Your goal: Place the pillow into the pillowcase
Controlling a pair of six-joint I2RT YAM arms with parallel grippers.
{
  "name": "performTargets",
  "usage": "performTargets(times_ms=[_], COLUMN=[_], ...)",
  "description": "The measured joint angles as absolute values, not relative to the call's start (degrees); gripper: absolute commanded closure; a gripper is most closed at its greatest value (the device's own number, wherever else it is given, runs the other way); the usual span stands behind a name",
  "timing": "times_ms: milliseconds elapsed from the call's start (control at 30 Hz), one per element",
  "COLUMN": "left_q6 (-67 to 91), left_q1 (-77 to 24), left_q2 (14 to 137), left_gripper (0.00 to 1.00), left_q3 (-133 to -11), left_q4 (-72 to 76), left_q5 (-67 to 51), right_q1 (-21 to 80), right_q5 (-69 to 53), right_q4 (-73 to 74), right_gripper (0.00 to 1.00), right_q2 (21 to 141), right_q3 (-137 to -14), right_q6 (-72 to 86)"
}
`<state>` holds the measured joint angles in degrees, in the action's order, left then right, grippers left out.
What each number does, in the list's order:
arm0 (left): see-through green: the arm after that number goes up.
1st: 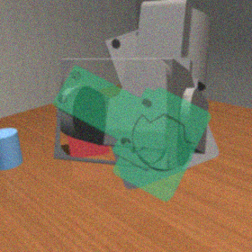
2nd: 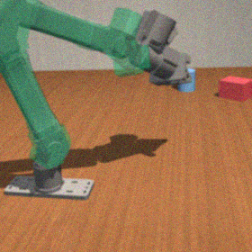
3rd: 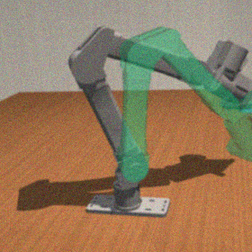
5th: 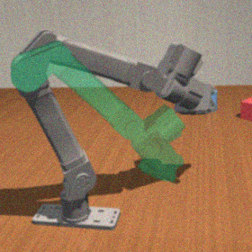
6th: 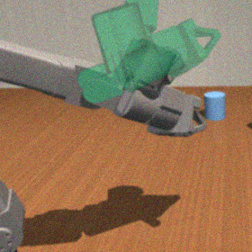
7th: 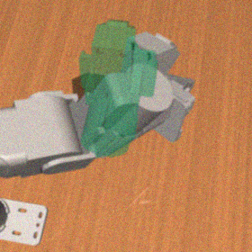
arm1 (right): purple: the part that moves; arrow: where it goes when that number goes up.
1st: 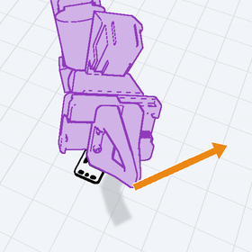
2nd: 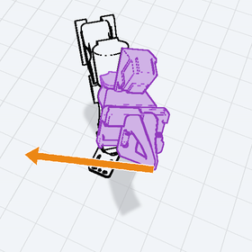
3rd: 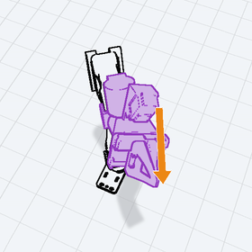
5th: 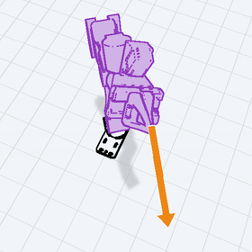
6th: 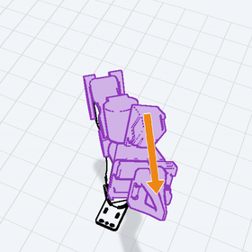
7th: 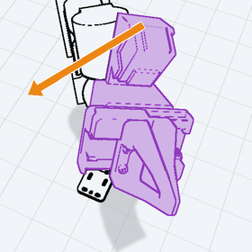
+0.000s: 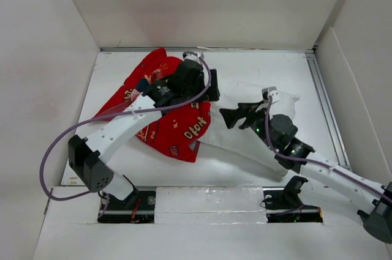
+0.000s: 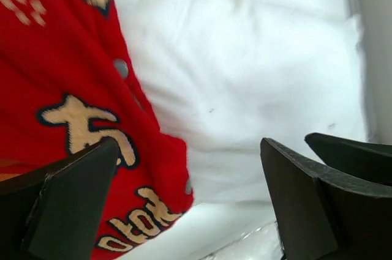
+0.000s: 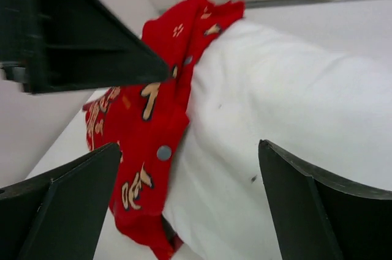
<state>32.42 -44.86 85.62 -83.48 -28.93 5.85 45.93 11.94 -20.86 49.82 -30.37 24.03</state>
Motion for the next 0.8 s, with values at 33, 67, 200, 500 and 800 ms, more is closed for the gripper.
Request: performTargets(times_ms=[33, 67, 200, 500, 800], left_q6=[32.1, 31.7, 29.3, 24.3, 22.2], left_q1=[-44.9, -44.9, -44.6, -35.3, -31.3], left_q2=[85.0, 84.5, 86.5, 114.0, 128.1], left_gripper=[0.00, 0.00, 0.00, 0.00, 0.53], left_q3=[-85.8, -88.9, -104.2, -130.1, -130.3], left_q4=[-29.8, -31.1, -34.7, -43.5, -48.9], left_q5=[6.9, 7.9, 12.0, 11.2, 5.6], right_q1=[45.7, 45.3, 41.5, 34.0, 34.0], right_q5=[13.4, 14.8, 18.9, 18.0, 11.4], right_q4=[-17.1, -13.6, -3.7, 7.3, 5.8], right_gripper=[0.01, 0.01, 0.01, 0.01, 0.01], right_q2=[48.8, 48.5, 53.3, 76.3, 81.5], right_q3=[-32.8, -35.4, -47.0, -62.5, -60.9], right_q6=[23.9, 23.6, 21.8, 17.7, 14.8])
